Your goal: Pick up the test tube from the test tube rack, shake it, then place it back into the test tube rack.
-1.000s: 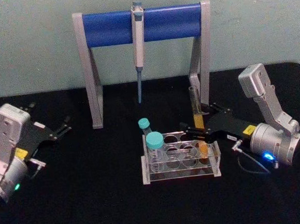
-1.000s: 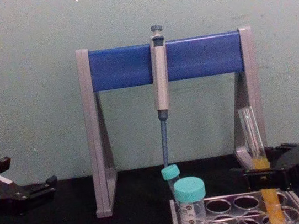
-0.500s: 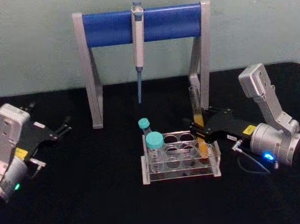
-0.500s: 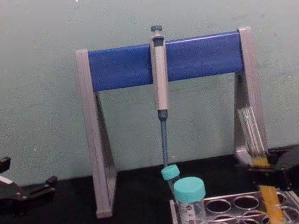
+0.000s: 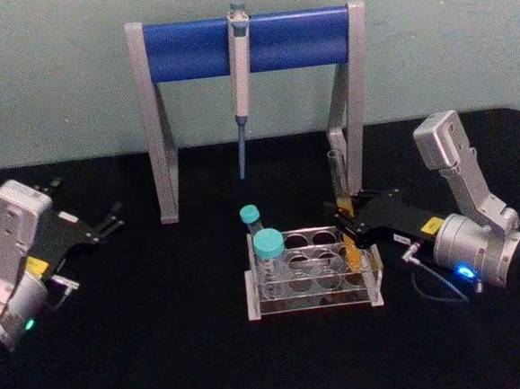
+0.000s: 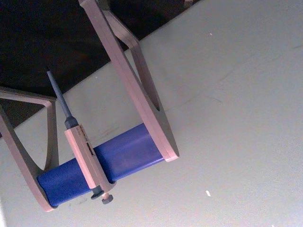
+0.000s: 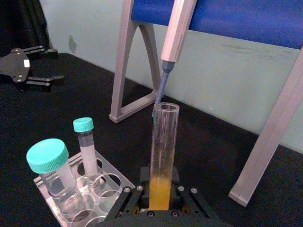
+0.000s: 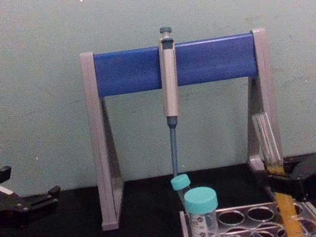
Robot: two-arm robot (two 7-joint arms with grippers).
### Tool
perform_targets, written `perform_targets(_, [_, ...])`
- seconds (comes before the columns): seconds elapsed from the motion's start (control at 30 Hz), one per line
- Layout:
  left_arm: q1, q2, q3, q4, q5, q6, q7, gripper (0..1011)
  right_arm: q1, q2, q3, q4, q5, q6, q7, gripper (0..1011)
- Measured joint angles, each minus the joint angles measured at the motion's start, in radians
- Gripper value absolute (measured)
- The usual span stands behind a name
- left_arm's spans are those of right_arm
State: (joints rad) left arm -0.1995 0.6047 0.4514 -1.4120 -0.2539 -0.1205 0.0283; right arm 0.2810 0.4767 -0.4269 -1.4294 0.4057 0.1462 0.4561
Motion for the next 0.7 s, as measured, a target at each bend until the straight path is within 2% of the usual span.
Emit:
perform_targets(0.3, [0.0,0.0,0.0,0.0,0.0,0.0,0.0,1001,-0.002,-0.004,0.001,0.004,0.003,-0.017,0.015,232])
perform_targets(0.5, [0.0,0.0,0.0,0.0,0.0,0.0,0.0,1001,-0.014,-0.006,0.004,0.005,0.008,-0.052,0.028,232])
perform_targets(0.7, [0.0,0.0,0.0,0.0,0.0,0.0,0.0,1001,-0.039,-0.005,0.013,-0.008,-0.001,-0.085,0.016,232])
